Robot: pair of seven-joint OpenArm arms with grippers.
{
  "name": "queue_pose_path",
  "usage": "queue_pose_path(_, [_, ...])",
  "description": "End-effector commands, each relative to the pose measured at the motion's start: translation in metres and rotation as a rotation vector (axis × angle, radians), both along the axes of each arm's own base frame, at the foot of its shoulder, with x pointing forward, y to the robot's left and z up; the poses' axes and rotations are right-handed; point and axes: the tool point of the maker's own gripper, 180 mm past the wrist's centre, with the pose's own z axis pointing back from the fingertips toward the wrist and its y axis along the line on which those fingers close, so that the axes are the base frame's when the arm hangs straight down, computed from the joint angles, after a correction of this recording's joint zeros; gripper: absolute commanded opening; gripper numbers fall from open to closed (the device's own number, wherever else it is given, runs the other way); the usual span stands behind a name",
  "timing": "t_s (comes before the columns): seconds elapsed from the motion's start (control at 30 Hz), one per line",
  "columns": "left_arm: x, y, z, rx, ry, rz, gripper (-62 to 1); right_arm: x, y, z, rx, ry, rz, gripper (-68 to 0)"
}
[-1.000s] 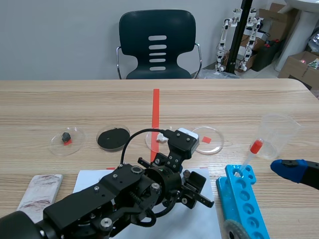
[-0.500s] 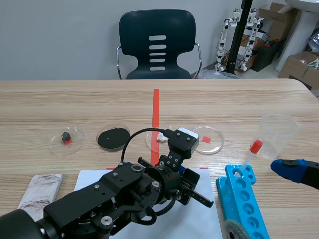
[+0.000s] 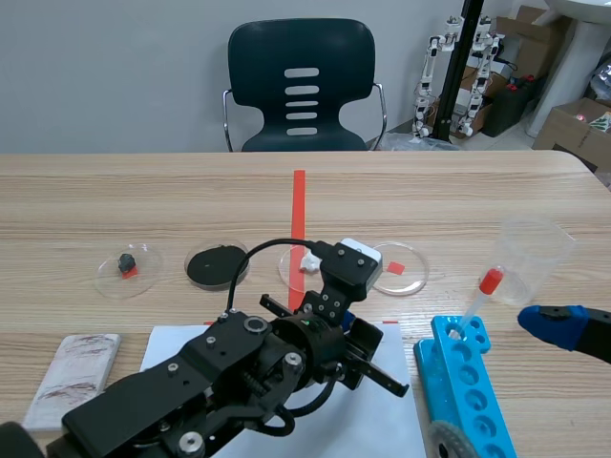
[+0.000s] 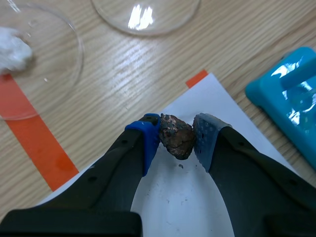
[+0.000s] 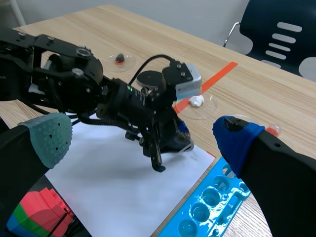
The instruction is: Pick up the right mineral with the left hand
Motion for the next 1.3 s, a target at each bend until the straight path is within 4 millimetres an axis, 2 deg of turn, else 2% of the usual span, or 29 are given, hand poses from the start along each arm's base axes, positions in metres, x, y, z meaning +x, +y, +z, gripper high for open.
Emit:
queue_pose_path(0.0, [0.010, -0.001, 0.023, -0.045, -0.057, 0.007, -50.9, 0.004, 0.003, 0.011, 0.026, -0.035, 0.002, -8.4])
queue_pose_path(0.27, [0.000, 0.035, 0.055, -0.072, -0.139, 0.048, -50.9, 0.004, 0.003, 0.011, 0.026, -0.035, 0.002, -8.4])
queue_pose_path(0.47, [-0.008, 0.074, 0.081, -0.099, -0.226, 0.105, -50.9, 0.004, 0.003, 0.011, 0.026, -0.035, 0.002, -8.4])
queue_pose_path(0.63, [-0.030, 0.094, 0.105, -0.155, -0.283, 0.032, -50.9, 0.004, 0.003, 0.011, 0.026, -0.035, 0.002, -8.4])
queue_pose_path(0.8, [-0.044, 0.121, 0.125, -0.148, -0.323, 0.059, -50.8, 0.004, 0.003, 0.011, 0.025, -0.035, 0.002, -8.4])
queue_pose_path(1.1, [-0.080, 0.141, 0.153, -0.103, -0.413, 0.047, -50.8, 0.004, 0.003, 0.011, 0.026, -0.035, 0.002, -8.4])
queue_pose_path(1.27, [-0.099, 0.149, 0.157, -0.109, -0.422, 0.057, -50.8, 0.004, 0.003, 0.011, 0.026, -0.035, 0.002, -8.4])
